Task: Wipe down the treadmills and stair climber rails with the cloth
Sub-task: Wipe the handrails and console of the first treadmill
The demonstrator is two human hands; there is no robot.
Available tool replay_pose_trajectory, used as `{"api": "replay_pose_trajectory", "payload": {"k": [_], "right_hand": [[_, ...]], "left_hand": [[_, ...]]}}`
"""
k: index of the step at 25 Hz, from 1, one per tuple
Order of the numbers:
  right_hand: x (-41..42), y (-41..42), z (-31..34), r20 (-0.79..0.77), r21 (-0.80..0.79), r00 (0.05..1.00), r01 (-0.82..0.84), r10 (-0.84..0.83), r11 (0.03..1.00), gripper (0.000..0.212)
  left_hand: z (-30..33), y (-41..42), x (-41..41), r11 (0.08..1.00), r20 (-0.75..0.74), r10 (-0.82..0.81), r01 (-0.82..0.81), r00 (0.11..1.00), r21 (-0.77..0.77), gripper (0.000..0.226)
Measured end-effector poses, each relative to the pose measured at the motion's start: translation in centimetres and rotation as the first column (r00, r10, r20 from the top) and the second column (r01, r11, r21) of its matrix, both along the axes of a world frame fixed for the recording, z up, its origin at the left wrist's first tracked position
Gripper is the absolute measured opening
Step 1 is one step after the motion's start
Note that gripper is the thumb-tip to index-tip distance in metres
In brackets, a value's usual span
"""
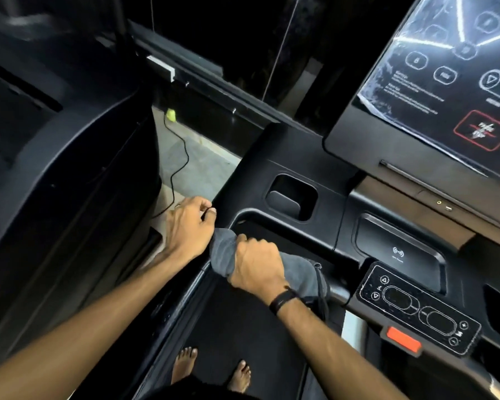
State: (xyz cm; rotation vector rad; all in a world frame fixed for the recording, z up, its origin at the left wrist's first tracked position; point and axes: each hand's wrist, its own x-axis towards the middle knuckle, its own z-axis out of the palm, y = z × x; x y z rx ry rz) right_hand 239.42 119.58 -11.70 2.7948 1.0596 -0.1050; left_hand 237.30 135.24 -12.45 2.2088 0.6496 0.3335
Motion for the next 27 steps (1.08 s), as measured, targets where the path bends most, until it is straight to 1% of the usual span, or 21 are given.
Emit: {"api": "replay_pose_trajectory", "payload": {"k": [2, 4, 6, 7, 8, 9, 10, 11, 12, 13, 14, 15, 16, 17, 18, 20, 23, 24, 25, 26, 27], "right_hand": [[1.2, 0.1, 0.7, -0.123, 0.007, 0.992, -0.028, 0.029, 1.0, 0.038], [2.6, 0.1, 1.6, -0.338, 0.003, 0.941, 0.006, -0.004, 1.0, 0.04], [3.9, 0.2, 2.1, -0.593, 0.003, 0.801, 0.1, -0.079, 0.995, 0.041], [4.5, 0.2, 2.2, -0.681, 0.002, 0.725, 0.134, -0.097, 0.991, 0.04], [4.9, 0.2, 2.3, -0.734, 0.0, 0.671, 0.152, -0.103, 0.988, 0.039], [5.2, 0.2, 2.3, -0.755, -0.003, 0.648, 0.157, -0.105, 0.988, 0.04], [5.2, 0.2, 2.3, -0.749, -0.003, 0.655, 0.148, -0.1, 0.989, 0.041], [5.0, 0.2, 2.5, -0.721, 0.005, 0.688, 0.131, -0.087, 0.991, 0.041], [4.6, 0.2, 2.5, -0.665, 0.02, 0.743, 0.112, -0.071, 0.994, 0.042], [3.8, 0.1, 2.4, -0.569, 0.041, 0.821, 0.09, -0.051, 0.995, 0.041], [2.8, -0.3, 1.9, -0.407, 0.068, 0.913, 0.049, -0.017, 0.997, 0.038], [1.5, -0.8, 1.1, -0.205, 0.074, 0.979, -0.006, 0.021, 0.997, 0.036], [0.1, -1.4, 0.2, -0.031, 0.045, 0.999, -0.033, 0.034, 0.998, 0.036], [-1.0, -1.9, -0.3, 0.084, 0.019, 0.996, -0.032, 0.03, 0.999, 0.037], [-1.4, -2.1, -0.6, 0.137, 0.01, 0.99, -0.034, 0.032, 0.999, 0.036], [-0.6, -2.1, -0.4, 0.131, 0.029, 0.989, -0.071, 0.067, 0.997, 0.03], [0.8, -1.6, 0.3, 0.04, 0.084, 0.991, -0.128, 0.125, 0.988, 0.026], [0.9, -1.5, 0.5, -0.017, 0.103, 0.992, -0.122, 0.125, 0.987, 0.027], [1.1, -1.4, 0.7, -0.104, 0.098, 0.988, -0.106, 0.116, 0.99, 0.029], [1.9, -1.4, 1.2, -0.244, 0.091, 0.966, -0.066, 0.086, 0.994, 0.034], [3.0, -1.4, 1.8, -0.426, 0.079, 0.904, 0.0, 0.034, 0.997, 0.039]], "left_hand": [[-0.5, -0.8, 0.7, 0.999, -0.127, -0.019, 0.026, 0.992, 0.048, 0.026], [-0.9, -1.6, 1.4, 0.996, -0.186, -0.022, 0.038, 0.982, 0.082, 0.031], [-1.0, -1.8, 1.9, 0.989, -0.227, -0.009, 0.041, 0.974, 0.139, 0.036], [-0.8, -1.7, 2.0, 0.988, -0.237, -0.001, 0.037, 0.972, 0.149, 0.039], [-0.7, -1.7, 2.0, 0.988, -0.242, 0.003, 0.034, 0.97, 0.148, 0.042], [-0.6, -1.8, 1.9, 0.988, -0.25, 0.0, 0.038, 0.968, 0.148, 0.045], [-0.6, -2.0, 1.8, 0.987, -0.263, -0.006, 0.047, 0.965, 0.152, 0.047], [-0.6, -2.1, 1.7, 0.985, -0.275, -0.011, 0.058, 0.961, 0.161, 0.05], [-0.7, -2.3, 1.5, 0.983, -0.288, -0.015, 0.067, 0.957, 0.171, 0.052], [-0.7, -2.5, 1.4, 0.982, -0.297, -0.017, 0.072, 0.955, 0.177, 0.055], [-0.8, -2.7, 1.3, 0.981, -0.302, -0.016, 0.073, 0.953, 0.179, 0.058], [-0.9, -2.7, 1.3, 0.982, -0.306, -0.013, 0.07, 0.952, 0.174, 0.061], [-0.9, -2.7, 1.2, 0.983, -0.312, -0.011, 0.067, 0.95, 0.169, 0.063], [-1.1, -2.7, 1.2, 0.984, -0.314, -0.009, 0.064, 0.949, 0.167, 0.065], [-1.2, -2.8, 1.1, 0.983, -0.31, -0.004, 0.06, 0.951, 0.171, 0.067], [-1.4, -2.9, 1.2, 0.977, -0.307, 0.003, 0.063, 0.952, 0.206, 0.068], [-1.3, -3.0, 1.5, 0.966, -0.306, 0.014, 0.066, 0.952, 0.25, 0.07], [-1.2, -3.0, 1.6, 0.966, -0.302, 0.021, 0.058, 0.953, 0.25, 0.07], [-1.2, -3.1, 1.7, 0.968, -0.297, 0.027, 0.049, 0.955, 0.244, 0.07], [-1.1, -3.1, 1.8, 0.972, -0.291, 0.035, 0.036, 0.956, 0.234, 0.071], [-1.1, -3.1, 1.8, 0.975, -0.283, 0.042, 0.023, 0.958, 0.222, 0.072]]}}
